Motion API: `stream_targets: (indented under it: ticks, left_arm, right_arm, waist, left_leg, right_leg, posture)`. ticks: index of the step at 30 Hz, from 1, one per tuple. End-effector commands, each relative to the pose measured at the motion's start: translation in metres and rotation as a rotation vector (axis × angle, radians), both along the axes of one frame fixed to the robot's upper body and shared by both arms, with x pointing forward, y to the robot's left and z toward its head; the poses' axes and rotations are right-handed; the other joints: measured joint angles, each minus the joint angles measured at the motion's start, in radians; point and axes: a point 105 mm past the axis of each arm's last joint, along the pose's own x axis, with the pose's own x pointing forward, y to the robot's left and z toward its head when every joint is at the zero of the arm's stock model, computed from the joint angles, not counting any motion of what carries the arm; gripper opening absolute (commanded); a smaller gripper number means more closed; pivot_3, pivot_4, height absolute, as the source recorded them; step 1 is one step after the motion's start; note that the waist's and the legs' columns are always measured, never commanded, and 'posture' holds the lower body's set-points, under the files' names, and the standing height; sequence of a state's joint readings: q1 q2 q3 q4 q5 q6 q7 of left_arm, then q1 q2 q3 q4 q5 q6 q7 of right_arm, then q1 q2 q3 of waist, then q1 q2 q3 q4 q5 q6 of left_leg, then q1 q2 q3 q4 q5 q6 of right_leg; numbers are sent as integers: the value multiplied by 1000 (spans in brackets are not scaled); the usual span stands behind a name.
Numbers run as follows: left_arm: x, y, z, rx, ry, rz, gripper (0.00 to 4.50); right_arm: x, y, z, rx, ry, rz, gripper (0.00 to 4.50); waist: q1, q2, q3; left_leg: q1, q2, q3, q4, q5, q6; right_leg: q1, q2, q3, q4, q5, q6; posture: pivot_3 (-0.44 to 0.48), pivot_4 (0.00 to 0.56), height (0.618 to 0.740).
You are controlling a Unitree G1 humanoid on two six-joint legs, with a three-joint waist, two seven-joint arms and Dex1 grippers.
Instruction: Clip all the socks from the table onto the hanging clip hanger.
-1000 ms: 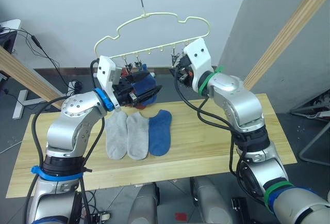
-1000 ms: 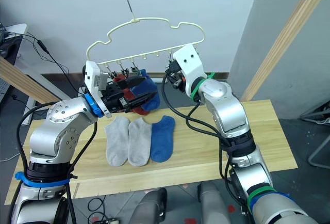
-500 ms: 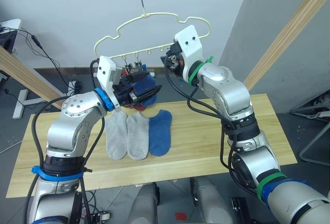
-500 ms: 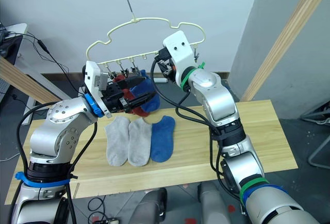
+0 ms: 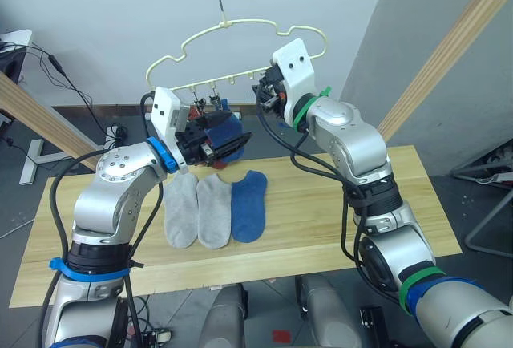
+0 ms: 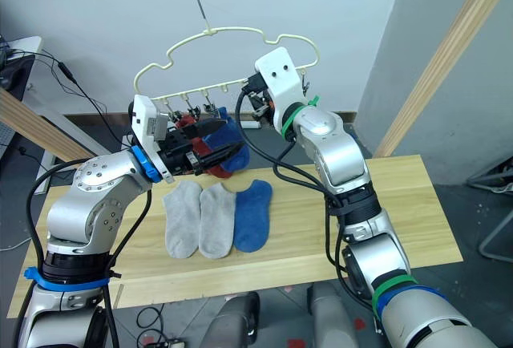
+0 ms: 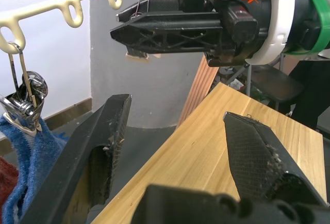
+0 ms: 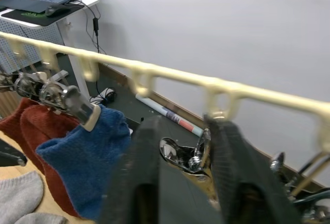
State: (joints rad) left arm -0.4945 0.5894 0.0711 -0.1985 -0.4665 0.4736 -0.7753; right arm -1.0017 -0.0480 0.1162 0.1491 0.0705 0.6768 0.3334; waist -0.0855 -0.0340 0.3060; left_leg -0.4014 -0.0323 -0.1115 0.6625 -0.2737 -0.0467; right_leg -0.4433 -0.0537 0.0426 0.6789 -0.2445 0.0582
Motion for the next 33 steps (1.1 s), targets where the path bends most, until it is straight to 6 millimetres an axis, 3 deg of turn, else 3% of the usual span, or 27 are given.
stream_targets:
  ticks: [1, 2, 7, 13, 17, 23, 30, 33]
  left_arm:
    - [-6, -3, 9, 0, -52, -14, 3253]
    - [-6, -3, 9, 1, -55, -15, 3253]
    - [-6, -7, -4, 79, -88, 6, 3253]
    - [-2, -12, -60, 194, 18, 66, 4474]
    - [3, -14, -107, 212, 137, 167, 4474]
    - [12, -15, -159, 259, 238, 269, 4474]
    - [23, -14, -192, 316, 295, 329, 4474]
    - [25, -12, -204, 360, 303, 342, 3896]
  right_arm:
    - [-5, 4, 21, 46, -59, 24, 212]
    - [-5, 4, 22, 48, -59, 24, 25]
    - [-4, 4, 25, 64, -57, 23, 25]
    - [-2, 3, 28, 79, -59, 21, 0]
    - [-3, 4, 29, 82, -61, 27, 0]
    - [-4, 3, 28, 79, -57, 30, 0]
    - [-5, 1, 25, 79, -45, 24, 0]
    - [-6, 0, 22, 78, -35, 26, 0]
  waist:
    - [0, 0, 0]
    - [0, 0, 0]
    - [0, 0, 0]
    - [-1, 0, 0]
    - [0, 0, 0]
    - [-1, 0, 0]
    - [-1, 0, 0]
    - [-1, 0, 0]
  left_leg:
    - [0, 0, 0, 0, 0, 0]
    - [0, 0, 0, 0, 0, 0]
    - [0, 0, 0, 0, 0, 0]
    - [0, 0, 1, 0, 0, 0]
    - [0, 0, 1, 0, 0, 0]
    - [0, 1, 1, 0, 0, 0]
    - [0, 1, 1, 0, 0, 0]
    - [0, 1, 1, 0, 0, 0]
  right_leg:
    - [0, 0, 0, 0, 0, 0]
    - [0, 0, 0, 0, 0, 0]
    - [0, 0, 0, 0, 0, 0]
    - [0, 0, 1, 0, 0, 0]
    - [-1, 0, 1, 0, 0, 0]
    - [-1, 0, 0, 1, 0, 0]
    - [-1, 0, 0, 1, 0, -1]
    - [-1, -1, 0, 1, 0, -1]
  posture:
    - [-45, 291, 740]
    - [-45, 291, 740]
    - [-44, 288, 740]
    - [-43, 286, 740]
    - [-52, 285, 740]
    - [-71, 293, 740]
    - [-80, 298, 740]
    - [-80, 298, 740]
